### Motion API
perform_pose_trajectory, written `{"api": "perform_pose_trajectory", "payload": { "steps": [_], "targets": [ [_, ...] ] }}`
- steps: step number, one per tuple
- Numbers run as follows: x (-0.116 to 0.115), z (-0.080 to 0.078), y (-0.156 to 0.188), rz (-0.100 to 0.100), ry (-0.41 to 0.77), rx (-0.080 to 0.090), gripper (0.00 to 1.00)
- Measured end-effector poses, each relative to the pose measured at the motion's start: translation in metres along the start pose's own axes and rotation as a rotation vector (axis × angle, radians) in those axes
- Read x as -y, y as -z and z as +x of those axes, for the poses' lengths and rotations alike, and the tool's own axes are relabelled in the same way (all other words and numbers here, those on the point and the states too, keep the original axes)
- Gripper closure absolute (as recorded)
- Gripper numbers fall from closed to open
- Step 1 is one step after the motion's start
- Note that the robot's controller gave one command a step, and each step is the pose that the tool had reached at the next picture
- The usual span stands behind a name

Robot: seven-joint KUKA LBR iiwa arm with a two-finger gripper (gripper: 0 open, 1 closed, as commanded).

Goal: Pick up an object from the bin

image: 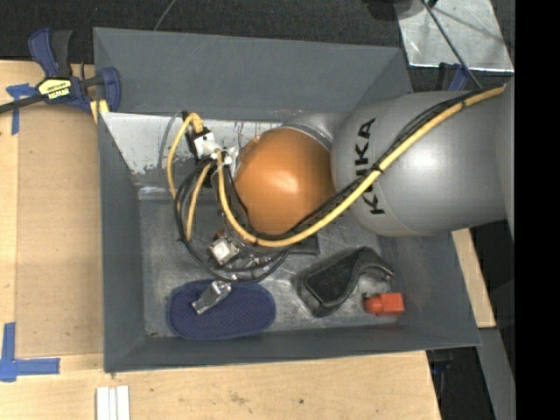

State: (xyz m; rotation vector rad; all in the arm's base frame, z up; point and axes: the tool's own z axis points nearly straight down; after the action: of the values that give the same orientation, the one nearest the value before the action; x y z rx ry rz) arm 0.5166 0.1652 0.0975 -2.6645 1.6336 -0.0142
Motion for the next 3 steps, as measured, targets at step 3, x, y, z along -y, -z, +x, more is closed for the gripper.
{"api": "perform_pose_trajectory", "payload": {
  "steps": [3],
  "targets": [
    [-0.011,-0.027,-0.01,0.024,0.783,-0.007,0.0]
  ]
}}
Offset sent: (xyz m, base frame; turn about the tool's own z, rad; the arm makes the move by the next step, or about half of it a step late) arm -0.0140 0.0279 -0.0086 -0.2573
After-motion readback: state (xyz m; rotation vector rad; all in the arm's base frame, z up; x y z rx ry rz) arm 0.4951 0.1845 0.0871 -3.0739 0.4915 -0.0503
